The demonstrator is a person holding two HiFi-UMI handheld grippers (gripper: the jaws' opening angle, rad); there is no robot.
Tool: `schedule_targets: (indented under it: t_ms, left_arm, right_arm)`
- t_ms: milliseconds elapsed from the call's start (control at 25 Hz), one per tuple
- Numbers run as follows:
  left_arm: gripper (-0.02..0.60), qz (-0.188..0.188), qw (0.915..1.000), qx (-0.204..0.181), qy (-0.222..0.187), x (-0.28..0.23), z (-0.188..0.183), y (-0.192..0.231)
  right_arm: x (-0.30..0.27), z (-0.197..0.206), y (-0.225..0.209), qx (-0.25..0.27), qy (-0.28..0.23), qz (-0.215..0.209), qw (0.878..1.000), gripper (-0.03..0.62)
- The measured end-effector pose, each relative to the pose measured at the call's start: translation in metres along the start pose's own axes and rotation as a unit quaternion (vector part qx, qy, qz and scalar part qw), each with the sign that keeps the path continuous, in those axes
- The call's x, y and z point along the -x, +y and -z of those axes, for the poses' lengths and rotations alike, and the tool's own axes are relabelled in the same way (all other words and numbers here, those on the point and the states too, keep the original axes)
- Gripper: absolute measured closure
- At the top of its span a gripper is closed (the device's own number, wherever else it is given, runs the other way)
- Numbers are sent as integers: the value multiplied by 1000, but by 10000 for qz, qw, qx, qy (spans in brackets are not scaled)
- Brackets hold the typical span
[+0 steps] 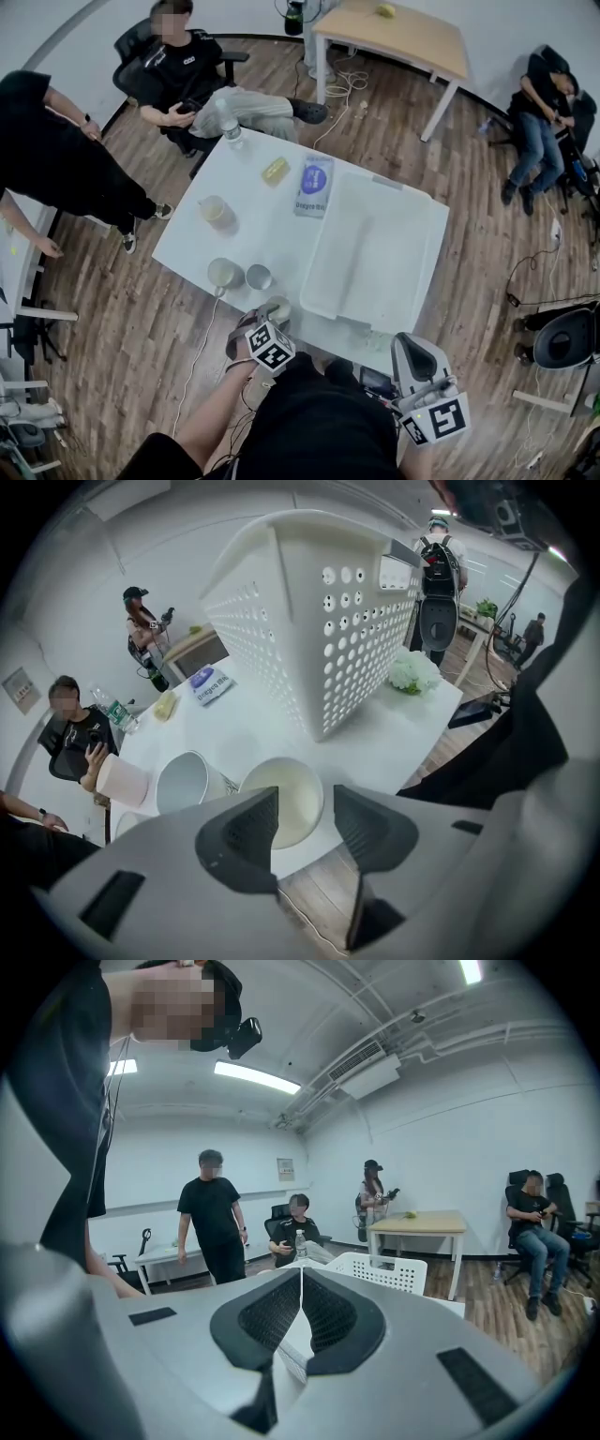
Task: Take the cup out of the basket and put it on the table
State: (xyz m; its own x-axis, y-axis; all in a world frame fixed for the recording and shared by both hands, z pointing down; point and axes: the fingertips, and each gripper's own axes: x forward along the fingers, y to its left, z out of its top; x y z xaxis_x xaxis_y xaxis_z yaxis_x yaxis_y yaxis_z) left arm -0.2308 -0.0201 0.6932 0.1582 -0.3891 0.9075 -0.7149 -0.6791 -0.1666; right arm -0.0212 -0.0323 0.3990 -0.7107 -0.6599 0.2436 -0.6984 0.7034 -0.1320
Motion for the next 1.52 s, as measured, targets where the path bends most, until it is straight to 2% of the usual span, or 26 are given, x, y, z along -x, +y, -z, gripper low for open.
schedule_targets:
  t_ms: [240, 360, 480, 560, 640, 720, 800, 880, 1040, 1160, 1240, 1320, 1520]
  left_arm:
    - [393, 18, 9997, 151, -212, 8, -6, -2]
    - [394, -17, 9958, 554, -731, 19, -17, 2]
    - [429, -208, 9849, 1106, -1319, 37, -26, 13]
    - [470, -365, 9749, 1406, -1687, 54, -32, 20]
    - [531, -473, 9608, 1747, -2100, 77, -42, 27]
    - [554, -432, 9392, 2163, -2631, 107, -60, 35]
    - [571, -293, 9141, 2395, -3260, 143, -88, 40]
    - [572, -200, 8960, 2285, -3803, 177, -118, 41]
    - [574, 27, 8704, 1868, -4555, 226, -168, 31]
    - [574, 289, 8537, 1676, -4922, 248, -196, 15]
    - [574, 448, 8473, 1570, -5054, 256, -209, 4]
    - [574, 578, 8443, 1479, -5118, 258, -220, -6]
    - [574, 831, 8459, 1251, -5118, 255, -237, -29]
  right_arm:
    - [1, 1, 1, -7, -5, -48, 10000, 568]
    - [1, 1, 0, -7, -37, -76, 10000, 568]
    - [0, 1, 0, -8, -65, -88, 9999, 568]
    - [0, 0, -2, -13, -81, -83, 9999, 568]
    - [-1, -1, -5, -33, -114, -77, 9999, 568]
    - [-2, -1, -8, -77, -179, -61, 9998, 568]
    - [-2, -3, -12, -123, -259, -34, 9996, 568]
    - [-2, -4, -13, -149, -337, -24, 9993, 568]
    - [-5, -7, -8, -93, -398, -116, 9991, 568]
    - [-4, -7, -7, -43, -395, -146, 9991, 568]
    - [-2, -6, -8, -30, -395, -158, 9991, 568]
    - [0, -6, -11, -28, -398, -147, 9991, 568]
    - [8, -8, -15, 31, -502, -100, 9987, 569]
